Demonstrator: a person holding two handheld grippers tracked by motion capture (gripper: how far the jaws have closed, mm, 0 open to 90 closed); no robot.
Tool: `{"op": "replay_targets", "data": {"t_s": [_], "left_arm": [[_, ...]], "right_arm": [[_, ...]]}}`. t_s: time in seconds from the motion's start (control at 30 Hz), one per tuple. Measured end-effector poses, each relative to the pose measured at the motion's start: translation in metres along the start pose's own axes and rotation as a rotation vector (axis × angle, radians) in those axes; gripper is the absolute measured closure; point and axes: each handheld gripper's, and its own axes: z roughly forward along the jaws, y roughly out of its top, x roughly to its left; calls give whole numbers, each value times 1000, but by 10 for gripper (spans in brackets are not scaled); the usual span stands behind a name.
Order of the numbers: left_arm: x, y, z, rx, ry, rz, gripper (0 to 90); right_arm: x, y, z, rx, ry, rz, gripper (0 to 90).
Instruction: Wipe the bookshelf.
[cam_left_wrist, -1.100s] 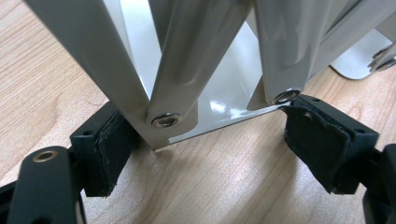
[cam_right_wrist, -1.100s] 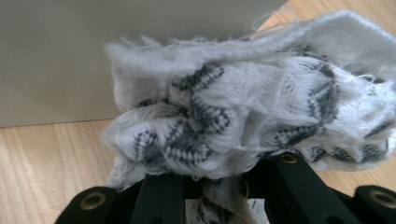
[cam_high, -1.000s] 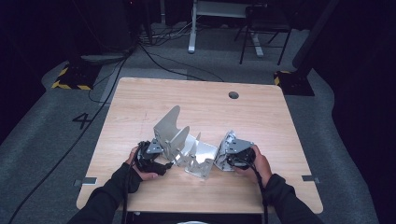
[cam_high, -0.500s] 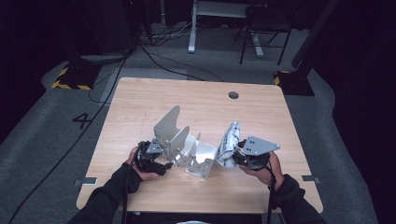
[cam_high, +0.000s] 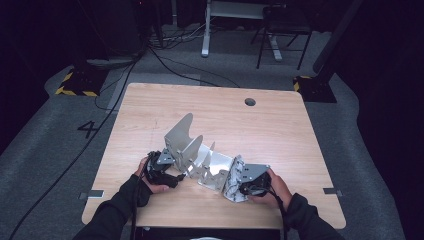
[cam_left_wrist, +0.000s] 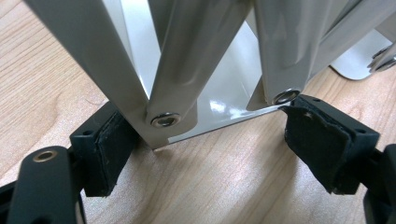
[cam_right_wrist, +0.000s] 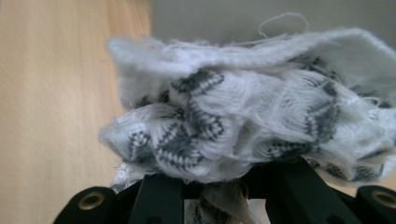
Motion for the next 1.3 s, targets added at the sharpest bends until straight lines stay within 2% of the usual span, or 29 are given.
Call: {"op": "replay_targets", "data": {"t_s": [0.1, 0.17, 0.3, 0.4, 0.43, 0.47, 0.53, 0.57, 0.67, 0.73, 0.77, 0.9, 1.0, 1.1, 1.2, 1.3], "left_arm": [[0, 0, 0, 0, 0, 0, 181], [0, 0, 0, 0, 0, 0, 181], [0, 0, 0, 0, 0, -1, 181], [0, 0, 0, 1, -1, -2, 181], [0, 0, 0, 1, -1, -2, 181], [0, 0, 0, 1, -2, -2, 180], [0, 0, 0, 1, -1, -2, 180], [0, 0, 0, 1, -1, -3, 180], [0, 0, 0, 1, -2, -2, 180], [0, 0, 0, 1, -2, -2, 181], [0, 0, 0, 1, -2, -2, 181], [0, 0, 0, 1, -2, -3, 180], [0, 0, 0, 1, -2, -3, 181], [0, 0, 0, 1, -2, -2, 181], [0, 0, 0, 1, -2, -2, 181], [0, 0, 0, 1, -2, -2, 181]], "right_arm": [[-2, -4, 8, 14, 20, 22, 734], [0, -1, 6, 21, 1, -4, 733], [1, 9, -13, -35, -25, -26, 734], [-5, 18, -30, -88, -91, -21, 733], [-5, 18, -30, -88, -91, -21, 733], [-12, 22, -41, -126, -141, -11, 731], [-19, 25, -48, -154, -174, 8, 730], [-19, 25, -48, -154, -174, 8, 730], [-33, 29, -55, -182, -235, 33, 729], [-43, 28, -53, -164, -276, 47, 727], [-48, 27, -50, -158, -279, 63, 728], [-64, 18, -36, -103, -272, 106, 735], [-66, 9, -22, -53, -245, 122, 736], [-61, 5, -10, 4, -210, 100, 736], [-52, 3, -4, 36, -173, 66, 737], [-40, 6, -9, 20, -119, 28, 737]]}}
